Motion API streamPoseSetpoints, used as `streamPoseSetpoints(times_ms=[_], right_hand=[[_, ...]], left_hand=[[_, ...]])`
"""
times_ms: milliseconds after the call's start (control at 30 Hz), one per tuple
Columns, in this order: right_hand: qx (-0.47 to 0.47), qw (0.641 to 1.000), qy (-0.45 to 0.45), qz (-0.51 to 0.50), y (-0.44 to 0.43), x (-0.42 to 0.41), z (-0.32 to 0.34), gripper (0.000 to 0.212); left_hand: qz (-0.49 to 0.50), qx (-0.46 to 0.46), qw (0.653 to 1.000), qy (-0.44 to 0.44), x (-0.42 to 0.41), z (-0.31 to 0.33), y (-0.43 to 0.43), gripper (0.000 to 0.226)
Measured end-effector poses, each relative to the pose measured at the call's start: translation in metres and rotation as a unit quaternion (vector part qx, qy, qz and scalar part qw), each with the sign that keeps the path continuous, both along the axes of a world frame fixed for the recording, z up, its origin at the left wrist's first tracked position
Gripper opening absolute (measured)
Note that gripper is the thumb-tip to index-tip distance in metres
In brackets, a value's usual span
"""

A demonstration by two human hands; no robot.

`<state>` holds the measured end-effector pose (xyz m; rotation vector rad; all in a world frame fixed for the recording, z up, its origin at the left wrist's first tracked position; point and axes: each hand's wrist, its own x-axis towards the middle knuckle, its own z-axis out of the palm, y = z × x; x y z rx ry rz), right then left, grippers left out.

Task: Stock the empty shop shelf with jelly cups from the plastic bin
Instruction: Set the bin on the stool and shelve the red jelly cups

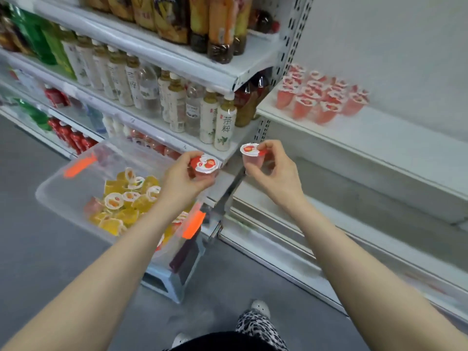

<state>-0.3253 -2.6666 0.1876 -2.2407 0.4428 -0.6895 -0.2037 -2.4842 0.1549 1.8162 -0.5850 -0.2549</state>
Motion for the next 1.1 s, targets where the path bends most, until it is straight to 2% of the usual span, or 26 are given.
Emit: streamPoseSetpoints(times_ms=[400,600,767,900,1100], right_hand=[[-0.061,0.99,-0.039,-0.121,-0.165,-0.077,0.058,0.028],[-0.057,0.984,0.027,-0.168,-0.242,-0.072,0.063,0.03],[-0.045,0.981,0.077,-0.175,-0.282,-0.055,0.058,0.031],[-0.059,0.984,0.085,-0.143,-0.305,-0.039,0.051,0.035],[-0.063,0.987,0.069,-0.129,-0.322,-0.025,0.037,0.033]], left_hand=[[-0.081,0.024,0.99,-0.109,-0.054,0.048,-0.153,0.062],[-0.064,0.063,0.986,-0.137,-0.071,0.065,-0.216,0.064],[-0.071,0.095,0.975,-0.189,-0.075,0.074,-0.249,0.052],[-0.055,0.129,0.966,-0.219,-0.07,0.078,-0.27,0.048],[-0.038,0.175,0.934,-0.31,-0.069,0.083,-0.292,0.052]])
